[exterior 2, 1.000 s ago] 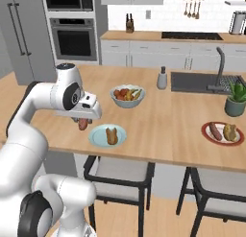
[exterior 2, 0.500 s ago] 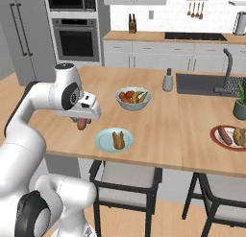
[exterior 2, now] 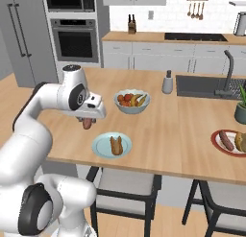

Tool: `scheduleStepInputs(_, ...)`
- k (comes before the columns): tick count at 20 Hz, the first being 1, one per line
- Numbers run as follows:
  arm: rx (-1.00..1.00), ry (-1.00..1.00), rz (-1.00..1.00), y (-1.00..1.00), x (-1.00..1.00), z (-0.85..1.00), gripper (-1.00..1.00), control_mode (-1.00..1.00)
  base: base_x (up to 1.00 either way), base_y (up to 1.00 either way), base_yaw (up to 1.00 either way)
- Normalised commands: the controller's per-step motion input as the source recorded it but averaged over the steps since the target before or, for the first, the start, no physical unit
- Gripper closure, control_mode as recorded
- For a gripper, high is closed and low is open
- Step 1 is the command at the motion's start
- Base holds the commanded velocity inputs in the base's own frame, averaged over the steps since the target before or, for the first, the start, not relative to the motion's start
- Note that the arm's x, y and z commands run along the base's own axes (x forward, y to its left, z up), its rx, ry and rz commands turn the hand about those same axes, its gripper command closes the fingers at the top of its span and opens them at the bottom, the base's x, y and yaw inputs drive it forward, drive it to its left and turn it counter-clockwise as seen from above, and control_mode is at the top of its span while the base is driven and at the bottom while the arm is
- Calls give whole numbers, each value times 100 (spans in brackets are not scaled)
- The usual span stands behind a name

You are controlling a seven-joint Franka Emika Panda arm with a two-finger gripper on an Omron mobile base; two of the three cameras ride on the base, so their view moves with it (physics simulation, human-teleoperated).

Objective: Place one bun and one sausage from the bowl on each plate.

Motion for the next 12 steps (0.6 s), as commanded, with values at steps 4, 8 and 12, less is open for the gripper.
scheduleStepInputs(4, 1, 0, 2, -31, 82, -57, 100, -100, 0, 0, 0)
scheduleStepInputs(8, 0, 2, 2, -15, 64, -85, 100, -100, 0, 0, 0)
scheduleStepInputs(12, -1, 0, 0, 10, 15, -81, 100, -100, 0, 0, 0)
